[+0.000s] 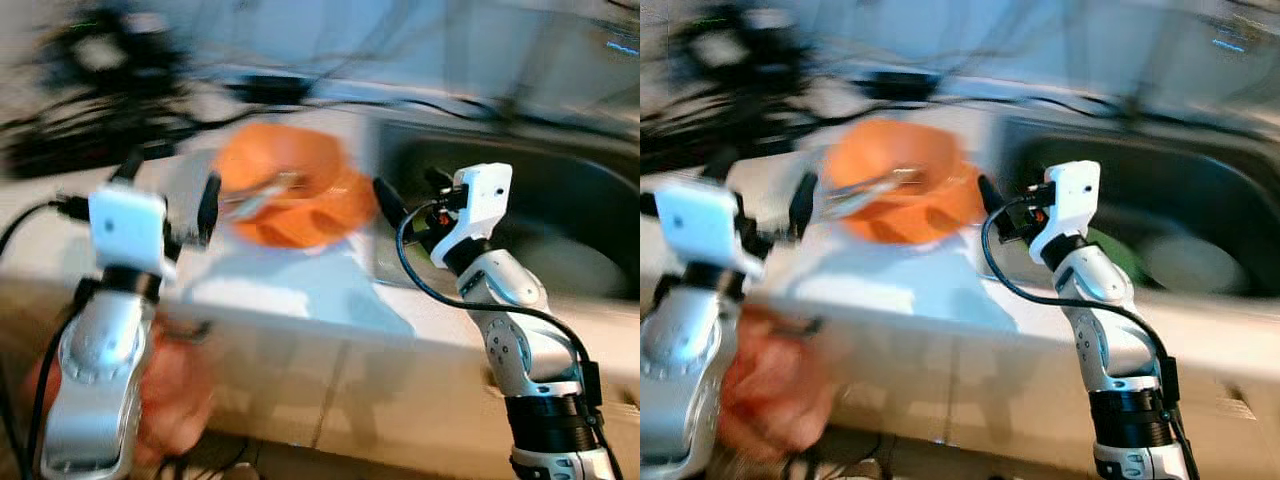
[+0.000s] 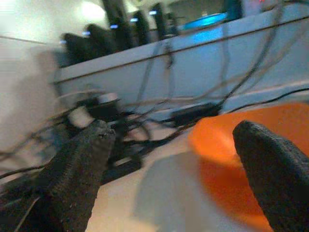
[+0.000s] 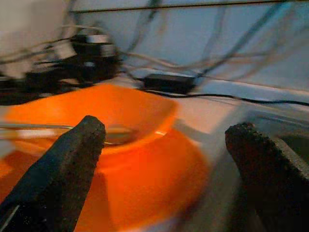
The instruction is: Kitchen organization
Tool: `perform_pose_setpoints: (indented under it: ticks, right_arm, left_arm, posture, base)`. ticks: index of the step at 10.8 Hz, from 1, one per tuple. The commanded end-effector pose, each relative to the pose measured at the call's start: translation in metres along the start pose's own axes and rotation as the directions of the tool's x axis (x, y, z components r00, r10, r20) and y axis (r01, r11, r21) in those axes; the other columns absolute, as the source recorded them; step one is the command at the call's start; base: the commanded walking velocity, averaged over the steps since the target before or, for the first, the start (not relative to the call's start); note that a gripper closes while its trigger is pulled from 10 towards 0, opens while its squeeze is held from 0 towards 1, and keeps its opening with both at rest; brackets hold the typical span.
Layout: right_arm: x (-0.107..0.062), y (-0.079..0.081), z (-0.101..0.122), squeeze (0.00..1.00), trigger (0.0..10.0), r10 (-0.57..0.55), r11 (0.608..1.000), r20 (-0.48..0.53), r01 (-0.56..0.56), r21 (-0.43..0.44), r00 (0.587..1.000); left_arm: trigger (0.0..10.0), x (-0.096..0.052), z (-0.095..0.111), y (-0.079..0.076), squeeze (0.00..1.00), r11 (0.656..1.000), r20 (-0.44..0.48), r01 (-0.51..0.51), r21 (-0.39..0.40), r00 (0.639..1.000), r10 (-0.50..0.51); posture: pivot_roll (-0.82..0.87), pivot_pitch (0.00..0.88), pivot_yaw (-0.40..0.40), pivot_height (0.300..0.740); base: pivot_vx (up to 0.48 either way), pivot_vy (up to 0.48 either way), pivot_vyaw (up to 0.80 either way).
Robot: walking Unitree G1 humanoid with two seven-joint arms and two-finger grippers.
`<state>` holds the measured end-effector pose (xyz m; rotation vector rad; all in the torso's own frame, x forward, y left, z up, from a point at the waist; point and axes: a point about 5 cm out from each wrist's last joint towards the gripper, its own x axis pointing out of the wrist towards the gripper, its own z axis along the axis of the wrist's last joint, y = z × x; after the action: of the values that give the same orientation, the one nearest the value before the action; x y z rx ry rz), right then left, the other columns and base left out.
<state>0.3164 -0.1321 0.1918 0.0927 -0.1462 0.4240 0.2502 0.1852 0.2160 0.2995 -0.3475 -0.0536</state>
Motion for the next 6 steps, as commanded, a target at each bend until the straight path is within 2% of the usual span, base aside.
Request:
perform_pose_setpoints:
  ticks: [1, 2, 4, 6]
  right_arm:
    - [0.001, -0.002, 0.005, 0.24, 10.0, -0.001, 1.000, 0.006, 0.001, -0.005, 1.000]
    - [0.002, -0.003, 0.005, 0.24, 10.0, -0.004, 1.000, 0.007, 0.004, -0.003, 1.000]
    - [0.004, -0.002, 0.006, 0.12, 10.0, -0.020, 1.000, 0.012, 0.020, 0.009, 1.000]
    - [0.006, 0.000, 0.006, 0.09, 10.0, -0.020, 1.000, 0.012, 0.020, 0.014, 1.000]
  left_arm:
    - [10.0, 0.001, 0.006, -0.006, 0.00, 0.999, 0.042, 0.026, 0.019, 0.999, -0.027]
    - [10.0, 0.002, 0.007, -0.008, 0.00, 0.999, 0.054, 0.035, 0.028, 0.998, -0.037]
    - [10.0, 0.004, 0.011, -0.029, 0.00, 0.985, 0.095, 0.175, 0.014, 0.980, -0.175]
    - [10.0, 0.002, 0.002, -0.040, 0.00, 0.970, 0.073, 0.241, -0.028, 0.969, -0.238]
  posture:
    - [0.15, 0.059, -0.054, 0.740]
    - [0.15, 0.059, -0.054, 0.740]
    - [0.14, 0.058, -0.060, 0.740]
    - [0.14, 0.059, -0.061, 0.740]
  base:
    - [0.000, 0.000, 0.00]
    - [0.000, 0.000, 0.00]
    - [0.000, 0.000, 0.00]
    - [0.000, 0.000, 0.00]
